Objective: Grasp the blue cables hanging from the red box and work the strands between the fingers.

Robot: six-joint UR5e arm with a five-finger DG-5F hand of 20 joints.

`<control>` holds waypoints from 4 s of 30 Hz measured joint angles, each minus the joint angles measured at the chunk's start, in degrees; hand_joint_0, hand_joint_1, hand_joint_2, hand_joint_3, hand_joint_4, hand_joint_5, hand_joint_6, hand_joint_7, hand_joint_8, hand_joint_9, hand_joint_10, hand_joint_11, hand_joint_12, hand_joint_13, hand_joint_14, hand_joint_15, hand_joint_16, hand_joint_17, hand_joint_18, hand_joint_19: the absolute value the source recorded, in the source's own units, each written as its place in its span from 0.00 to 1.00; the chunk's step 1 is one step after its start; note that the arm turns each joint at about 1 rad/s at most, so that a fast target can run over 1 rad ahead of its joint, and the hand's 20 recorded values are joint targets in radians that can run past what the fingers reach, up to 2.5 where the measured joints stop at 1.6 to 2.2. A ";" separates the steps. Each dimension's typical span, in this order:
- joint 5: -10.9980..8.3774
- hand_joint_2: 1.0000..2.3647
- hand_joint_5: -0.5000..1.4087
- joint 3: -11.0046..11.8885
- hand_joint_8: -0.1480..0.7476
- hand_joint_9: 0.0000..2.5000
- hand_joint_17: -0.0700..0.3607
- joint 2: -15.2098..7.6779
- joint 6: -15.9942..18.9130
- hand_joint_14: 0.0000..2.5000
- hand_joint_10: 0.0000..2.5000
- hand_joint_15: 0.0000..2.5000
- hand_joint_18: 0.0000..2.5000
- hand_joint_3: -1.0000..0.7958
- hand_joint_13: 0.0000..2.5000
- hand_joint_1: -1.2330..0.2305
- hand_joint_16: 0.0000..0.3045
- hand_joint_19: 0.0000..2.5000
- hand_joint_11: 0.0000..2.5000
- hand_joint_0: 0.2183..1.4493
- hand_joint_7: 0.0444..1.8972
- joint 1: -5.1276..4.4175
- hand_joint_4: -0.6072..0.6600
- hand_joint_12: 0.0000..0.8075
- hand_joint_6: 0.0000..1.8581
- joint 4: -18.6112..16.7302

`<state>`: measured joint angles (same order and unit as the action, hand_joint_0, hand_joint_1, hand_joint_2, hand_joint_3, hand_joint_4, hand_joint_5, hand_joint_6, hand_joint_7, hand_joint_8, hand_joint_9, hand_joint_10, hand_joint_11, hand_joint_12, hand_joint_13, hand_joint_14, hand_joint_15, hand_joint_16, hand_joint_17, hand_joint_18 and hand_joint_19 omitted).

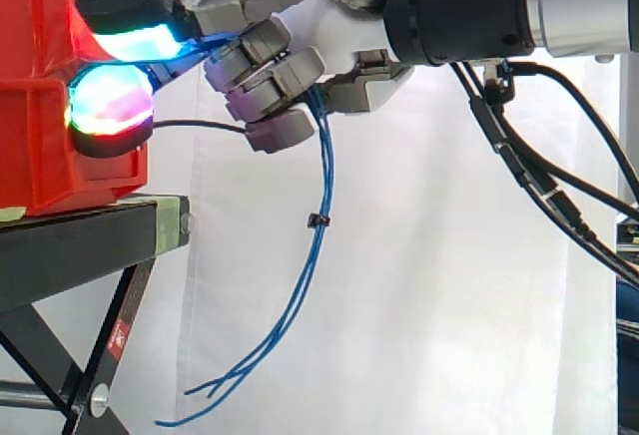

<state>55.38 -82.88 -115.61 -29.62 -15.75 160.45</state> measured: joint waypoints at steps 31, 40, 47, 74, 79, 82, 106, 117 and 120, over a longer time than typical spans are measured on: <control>3.91 0.00 0.45 0.00 0.56 0.36 0.49 0.29 -0.35 1.00 1.00 0.52 0.56 0.01 0.41 0.41 0.21 0.66 0.80 0.49 0.78 1.48 0.69 0.53 0.00 2.79; 2.86 0.00 0.45 0.00 0.56 0.36 0.49 0.61 -0.92 1.00 1.00 0.52 0.56 0.01 0.41 0.42 0.21 0.66 0.80 0.49 0.78 2.24 0.69 0.53 0.01 5.41; 1.85 0.00 0.45 0.00 0.56 0.36 0.49 1.99 -2.82 1.00 1.00 0.52 0.56 0.01 0.41 0.43 0.21 0.66 0.80 0.49 0.77 2.46 0.70 0.53 0.03 5.74; 1.66 0.01 0.48 0.00 0.56 0.36 0.49 3.37 -7.20 1.00 1.00 0.52 0.56 0.42 0.41 0.42 0.21 0.66 0.80 0.73 0.67 2.21 0.76 0.53 0.01 5.10; 1.65 0.01 0.53 0.00 0.56 0.36 0.49 3.37 -7.20 1.00 1.00 0.52 0.56 0.54 0.41 0.41 0.21 0.66 0.80 0.84 0.80 2.21 0.63 0.53 0.04 4.71; 1.62 0.01 0.52 0.00 0.56 0.36 0.49 3.37 -7.20 1.00 1.00 0.52 0.56 0.62 0.41 0.40 0.21 0.66 0.80 0.83 0.77 2.21 0.64 0.53 0.12 4.41; 1.93 0.30 0.52 0.00 0.56 0.36 0.49 3.37 -6.85 1.00 1.00 0.52 0.56 0.57 0.41 0.32 0.21 0.66 0.80 0.55 0.76 2.30 0.62 0.53 0.14 4.08; 2.01 0.73 0.62 0.00 0.56 0.36 0.49 3.37 -6.77 1.00 1.00 0.52 0.56 0.40 0.41 0.57 0.21 0.66 0.80 0.38 0.66 2.35 0.80 0.53 0.01 4.08; 2.01 0.59 0.60 0.00 0.56 0.36 0.49 3.36 -6.76 1.00 1.00 0.52 0.56 0.45 0.41 0.53 0.21 0.66 0.80 0.43 0.62 2.33 0.82 0.53 0.01 4.13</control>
<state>57.39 -82.88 -112.25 -36.39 -13.41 164.58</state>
